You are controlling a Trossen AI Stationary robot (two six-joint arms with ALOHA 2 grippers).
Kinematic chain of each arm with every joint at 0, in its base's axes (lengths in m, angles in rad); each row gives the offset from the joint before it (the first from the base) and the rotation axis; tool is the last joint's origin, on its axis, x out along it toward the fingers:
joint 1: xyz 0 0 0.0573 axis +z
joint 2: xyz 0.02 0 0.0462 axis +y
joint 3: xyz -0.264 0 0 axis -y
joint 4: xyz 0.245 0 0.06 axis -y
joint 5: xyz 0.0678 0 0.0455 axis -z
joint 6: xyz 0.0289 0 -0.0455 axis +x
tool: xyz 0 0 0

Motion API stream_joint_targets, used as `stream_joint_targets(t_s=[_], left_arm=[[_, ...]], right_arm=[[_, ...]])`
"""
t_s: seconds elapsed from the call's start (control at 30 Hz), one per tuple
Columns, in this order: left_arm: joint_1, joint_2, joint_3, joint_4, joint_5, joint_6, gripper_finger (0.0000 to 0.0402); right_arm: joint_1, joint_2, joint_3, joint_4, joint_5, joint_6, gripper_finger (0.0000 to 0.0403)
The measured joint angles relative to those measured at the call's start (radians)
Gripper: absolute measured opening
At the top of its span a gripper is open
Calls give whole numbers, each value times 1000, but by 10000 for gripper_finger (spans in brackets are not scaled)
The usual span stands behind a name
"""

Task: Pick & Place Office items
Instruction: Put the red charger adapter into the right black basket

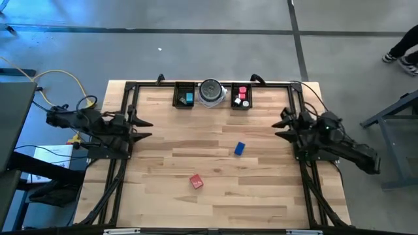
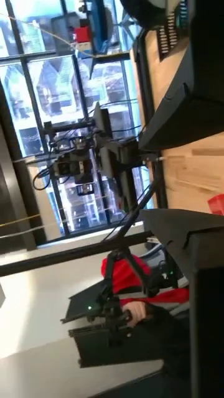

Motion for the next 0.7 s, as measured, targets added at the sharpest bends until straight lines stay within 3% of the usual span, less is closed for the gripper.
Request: stream_joint_targets(t_s=[0.13,0.27,0.4,0.47,0.6,0.7], left_arm=[[0,1,-1,11,25,-5,162],[0,39,-1,38,46,-8,162],[1,109,-1,77,46,-19,162],[1,144,-2,111,47,-5,162],[1,192,-2,142,47,24,162],[1,204,-2,142,47,24,162]], right_arm=[[10,2,-54,68,22,40,148],[84,42,-56,56,110,12,148],[221,172,-57,78,242,-54,148],[300,252,-58,171,296,-90,148],[442,424,-55,432,319,-178,148],[520,530,-56,499,350,-224,148]])
